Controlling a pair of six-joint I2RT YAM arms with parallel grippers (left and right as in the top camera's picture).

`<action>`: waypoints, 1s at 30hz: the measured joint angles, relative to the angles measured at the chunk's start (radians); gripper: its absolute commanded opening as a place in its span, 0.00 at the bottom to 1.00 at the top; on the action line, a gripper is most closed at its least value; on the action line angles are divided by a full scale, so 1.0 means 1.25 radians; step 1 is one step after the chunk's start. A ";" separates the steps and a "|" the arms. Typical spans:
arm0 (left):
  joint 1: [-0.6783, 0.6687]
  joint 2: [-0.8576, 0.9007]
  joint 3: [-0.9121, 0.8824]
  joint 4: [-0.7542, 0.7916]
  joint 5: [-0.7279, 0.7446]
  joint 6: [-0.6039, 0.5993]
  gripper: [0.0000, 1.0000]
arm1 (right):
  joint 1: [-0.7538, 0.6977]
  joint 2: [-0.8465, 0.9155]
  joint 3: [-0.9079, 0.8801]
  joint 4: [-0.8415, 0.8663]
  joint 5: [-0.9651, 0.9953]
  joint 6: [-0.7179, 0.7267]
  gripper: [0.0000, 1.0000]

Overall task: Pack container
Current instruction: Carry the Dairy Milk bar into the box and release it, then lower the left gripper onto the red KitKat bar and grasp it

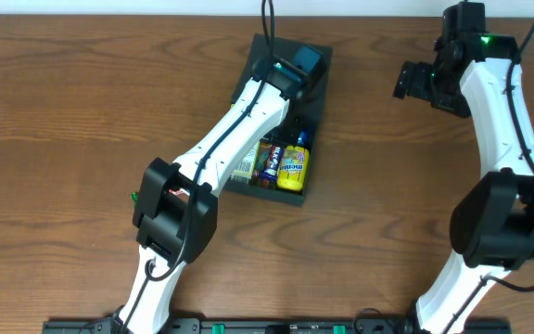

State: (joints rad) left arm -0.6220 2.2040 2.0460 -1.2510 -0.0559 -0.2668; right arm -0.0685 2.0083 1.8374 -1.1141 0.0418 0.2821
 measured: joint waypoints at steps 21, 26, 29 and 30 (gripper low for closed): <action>0.213 -0.144 0.135 -0.254 -0.119 -0.102 0.43 | 0.000 0.000 0.000 0.001 0.000 -0.008 0.99; 0.314 -0.294 -0.145 -0.105 -0.038 -0.031 0.50 | 0.000 0.000 0.000 0.001 0.000 -0.008 0.99; 0.335 -0.432 -0.342 0.009 -0.028 0.060 0.61 | 0.000 0.000 0.000 0.006 0.000 -0.008 0.99; 0.336 -0.463 -0.388 0.050 -0.029 0.093 0.64 | 0.000 0.000 0.000 0.006 0.001 -0.008 0.99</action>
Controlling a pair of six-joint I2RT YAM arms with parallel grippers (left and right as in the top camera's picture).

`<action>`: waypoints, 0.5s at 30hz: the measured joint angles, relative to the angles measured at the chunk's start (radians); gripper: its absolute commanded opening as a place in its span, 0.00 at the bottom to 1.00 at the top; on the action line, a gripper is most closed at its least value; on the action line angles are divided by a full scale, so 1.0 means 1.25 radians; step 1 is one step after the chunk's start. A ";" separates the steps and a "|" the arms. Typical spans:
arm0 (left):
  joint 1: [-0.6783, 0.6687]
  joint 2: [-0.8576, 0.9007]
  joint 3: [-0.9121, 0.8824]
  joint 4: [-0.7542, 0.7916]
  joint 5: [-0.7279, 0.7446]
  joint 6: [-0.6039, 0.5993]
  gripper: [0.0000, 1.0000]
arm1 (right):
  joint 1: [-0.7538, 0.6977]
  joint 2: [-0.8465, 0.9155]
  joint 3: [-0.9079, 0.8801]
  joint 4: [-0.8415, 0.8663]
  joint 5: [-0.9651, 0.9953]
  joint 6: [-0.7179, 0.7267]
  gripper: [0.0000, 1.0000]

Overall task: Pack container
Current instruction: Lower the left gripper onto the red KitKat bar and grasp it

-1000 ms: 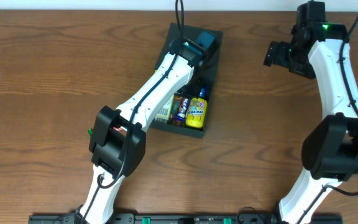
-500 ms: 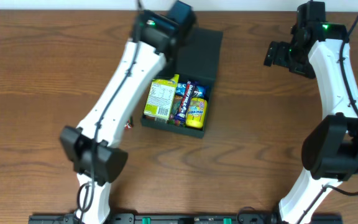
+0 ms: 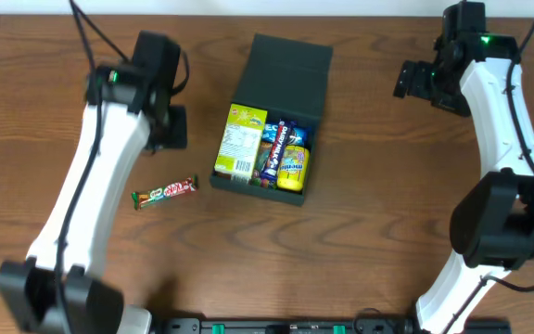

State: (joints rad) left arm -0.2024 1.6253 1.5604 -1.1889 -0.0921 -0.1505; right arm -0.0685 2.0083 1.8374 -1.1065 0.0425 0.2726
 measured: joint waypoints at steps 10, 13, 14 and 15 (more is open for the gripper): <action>0.002 -0.052 -0.374 0.285 0.031 0.411 0.96 | 0.000 0.000 0.000 0.003 0.000 0.000 0.99; 0.003 -0.051 -0.424 0.343 0.023 0.479 0.97 | 0.000 0.000 0.000 0.003 0.000 0.000 0.99; 0.003 -0.050 -0.434 0.358 0.020 0.499 0.97 | 0.000 0.000 0.000 0.003 0.000 0.000 0.99; 0.003 -0.049 -0.440 0.366 0.020 0.509 0.97 | 0.000 0.000 0.000 0.003 0.000 0.000 0.99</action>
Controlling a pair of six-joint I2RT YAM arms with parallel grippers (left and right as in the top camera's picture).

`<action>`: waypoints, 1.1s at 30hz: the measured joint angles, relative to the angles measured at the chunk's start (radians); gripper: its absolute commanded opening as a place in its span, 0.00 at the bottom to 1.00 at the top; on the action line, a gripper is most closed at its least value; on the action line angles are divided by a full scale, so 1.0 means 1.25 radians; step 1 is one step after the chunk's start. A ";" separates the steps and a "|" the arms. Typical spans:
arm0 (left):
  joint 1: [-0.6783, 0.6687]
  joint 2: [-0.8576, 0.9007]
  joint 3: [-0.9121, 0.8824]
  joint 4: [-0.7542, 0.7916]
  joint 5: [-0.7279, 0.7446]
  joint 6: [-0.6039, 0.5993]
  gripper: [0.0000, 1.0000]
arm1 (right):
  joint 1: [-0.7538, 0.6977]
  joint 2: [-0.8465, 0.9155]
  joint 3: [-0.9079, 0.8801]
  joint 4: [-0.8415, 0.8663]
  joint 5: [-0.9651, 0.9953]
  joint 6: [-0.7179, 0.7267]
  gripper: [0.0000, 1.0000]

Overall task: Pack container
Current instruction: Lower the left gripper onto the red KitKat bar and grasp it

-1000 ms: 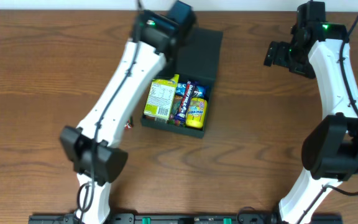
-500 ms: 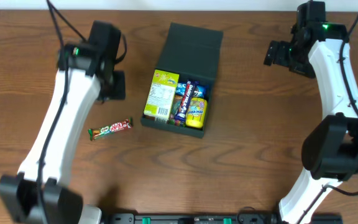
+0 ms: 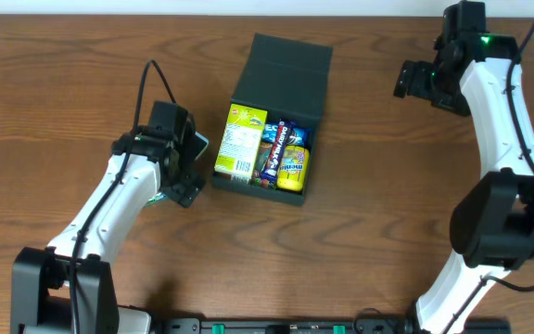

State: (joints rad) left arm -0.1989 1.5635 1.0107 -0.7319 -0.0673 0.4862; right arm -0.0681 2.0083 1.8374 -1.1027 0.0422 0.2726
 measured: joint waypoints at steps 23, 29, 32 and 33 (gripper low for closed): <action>0.000 0.115 -0.075 0.133 0.016 0.055 0.84 | 0.000 0.000 0.000 0.008 0.000 0.000 0.99; 0.000 0.119 -0.075 0.147 0.021 0.053 0.59 | 0.000 0.000 0.000 0.008 0.000 0.000 0.99; 0.000 0.121 -0.075 0.150 0.020 0.058 0.47 | 0.000 0.000 0.000 0.009 0.000 0.000 0.99; 0.000 0.122 -0.075 0.150 0.018 0.056 0.44 | 0.000 0.000 0.000 0.009 0.000 0.000 0.99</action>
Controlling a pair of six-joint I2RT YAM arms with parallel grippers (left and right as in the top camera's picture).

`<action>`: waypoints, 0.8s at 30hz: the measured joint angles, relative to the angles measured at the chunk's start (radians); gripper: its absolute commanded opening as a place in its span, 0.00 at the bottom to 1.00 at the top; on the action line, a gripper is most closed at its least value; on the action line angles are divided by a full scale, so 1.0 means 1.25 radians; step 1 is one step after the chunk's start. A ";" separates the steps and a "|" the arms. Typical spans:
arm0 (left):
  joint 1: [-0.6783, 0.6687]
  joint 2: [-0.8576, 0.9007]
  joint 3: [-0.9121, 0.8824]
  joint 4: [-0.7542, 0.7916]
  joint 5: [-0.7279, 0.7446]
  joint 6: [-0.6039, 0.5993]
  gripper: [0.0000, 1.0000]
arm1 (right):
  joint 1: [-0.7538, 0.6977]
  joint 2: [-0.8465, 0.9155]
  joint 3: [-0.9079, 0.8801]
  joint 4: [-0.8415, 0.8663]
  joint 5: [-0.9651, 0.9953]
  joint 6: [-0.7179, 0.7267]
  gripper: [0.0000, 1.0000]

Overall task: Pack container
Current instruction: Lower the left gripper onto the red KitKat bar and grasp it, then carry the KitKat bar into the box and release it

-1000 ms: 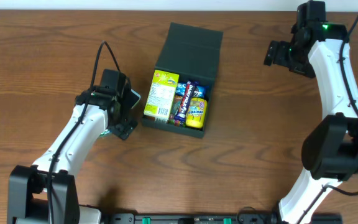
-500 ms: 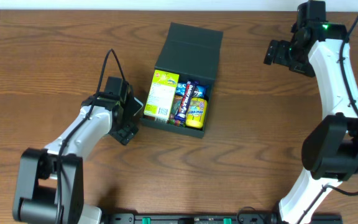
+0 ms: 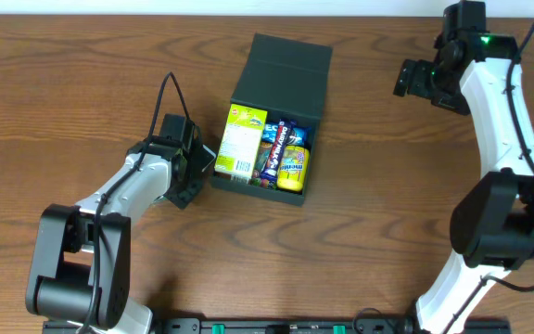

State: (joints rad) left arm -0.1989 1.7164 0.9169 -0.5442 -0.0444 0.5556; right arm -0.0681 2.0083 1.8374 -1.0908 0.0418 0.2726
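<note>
A dark container (image 3: 248,181) lies open at the table's middle, its lid (image 3: 284,65) folded back. Inside it are a yellow-green snack box (image 3: 241,141), blue bars (image 3: 274,150) and a yellow packet (image 3: 292,167). My left gripper (image 3: 189,178) is low over the table, just left of the container's front corner. Its fingers are hidden under the wrist, so I cannot tell their state. No loose candy bar shows beside it. My right gripper (image 3: 408,82) hangs at the far right, away from the container, its jaws unclear.
Brown wooden table (image 3: 72,83) all around. The left arm's cable (image 3: 167,93) loops above its wrist. The right arm (image 3: 503,111) rises along the right edge. A black rail (image 3: 276,327) runs along the front.
My left gripper has shifted slightly right and toward the container's left wall, its arm lower and more stretched along the table. The right arm has not moved.
At first my left arm reached over the container toward its lid. Then it was at the far left, with a red-green candy bar lying on the table left of the container. Later the gripper covered that bar's spot, and it stays there now, the bar hidden.
</note>
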 measured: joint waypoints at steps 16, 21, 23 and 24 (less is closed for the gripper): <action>0.000 0.020 0.065 -0.017 -0.121 -0.057 0.22 | 0.000 0.000 0.000 0.000 0.000 0.000 0.99; 0.000 0.023 0.222 -0.067 -0.151 -0.143 0.21 | 0.000 0.000 0.000 0.001 0.000 0.000 0.99; -0.003 0.023 0.304 -0.081 -0.152 -0.199 0.20 | 0.000 0.000 0.000 0.001 0.000 0.000 0.99; -0.005 0.023 0.345 -0.085 -0.143 -0.233 0.16 | 0.000 0.000 0.000 0.001 0.000 0.000 0.99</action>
State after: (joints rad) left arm -0.2050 1.7451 1.3479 -0.6506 -0.2226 0.2642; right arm -0.0681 2.0083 1.8374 -1.0897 0.0422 0.2726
